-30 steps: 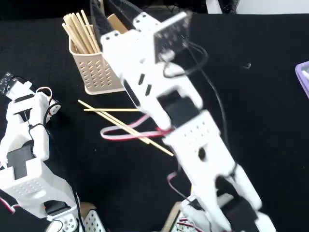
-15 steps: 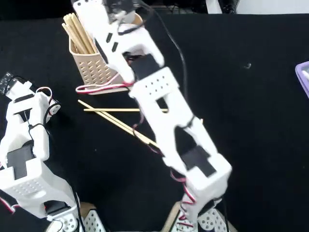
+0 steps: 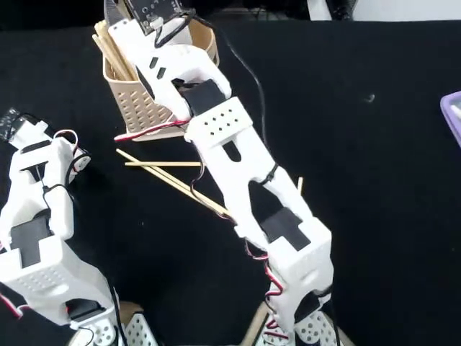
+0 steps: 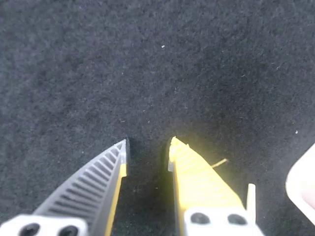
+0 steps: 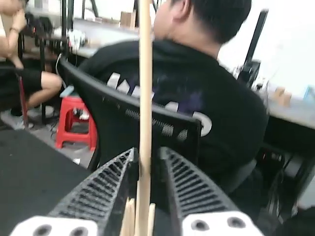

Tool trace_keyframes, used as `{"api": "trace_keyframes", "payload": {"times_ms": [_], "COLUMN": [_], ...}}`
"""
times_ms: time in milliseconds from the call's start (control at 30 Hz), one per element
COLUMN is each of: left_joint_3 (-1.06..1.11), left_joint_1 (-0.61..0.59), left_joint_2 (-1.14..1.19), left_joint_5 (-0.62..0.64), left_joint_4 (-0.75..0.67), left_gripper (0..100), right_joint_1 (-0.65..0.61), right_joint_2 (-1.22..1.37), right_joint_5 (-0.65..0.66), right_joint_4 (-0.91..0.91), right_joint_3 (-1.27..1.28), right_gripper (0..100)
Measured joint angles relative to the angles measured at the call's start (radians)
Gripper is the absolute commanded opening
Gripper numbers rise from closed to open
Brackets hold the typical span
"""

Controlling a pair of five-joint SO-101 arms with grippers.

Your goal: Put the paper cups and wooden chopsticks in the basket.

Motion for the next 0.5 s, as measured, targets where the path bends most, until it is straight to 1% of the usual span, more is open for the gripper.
{"api": "trace_keyframes", "payload": {"times_ms": [200,300,400,500], "left_joint_3": [0.000,0.000,0.000,0.000], "left_joint_1": [0.000,0.000,0.000,0.000], "left_joint_2": [0.000,0.000,0.000,0.000], "left_joint_5": [0.000,0.000,0.000,0.000], "left_joint_4": [0.000,0.000,0.000,0.000], "left_gripper": [15,15,15,15], "right_joint_1": [0.000,0.000,0.000,0.000], "right_joint_2": [-0.005,-0.054,-0.160,-0.259], "right_joint_5": [-0.029,-0.034,-0.034,-0.032], "right_joint_4": [0.052,0.137,0.288,0.516], "right_joint_3": [0.000,0.002,0.002,0.000], "right_gripper": [8.3,5.3,2.7,3.0]}}
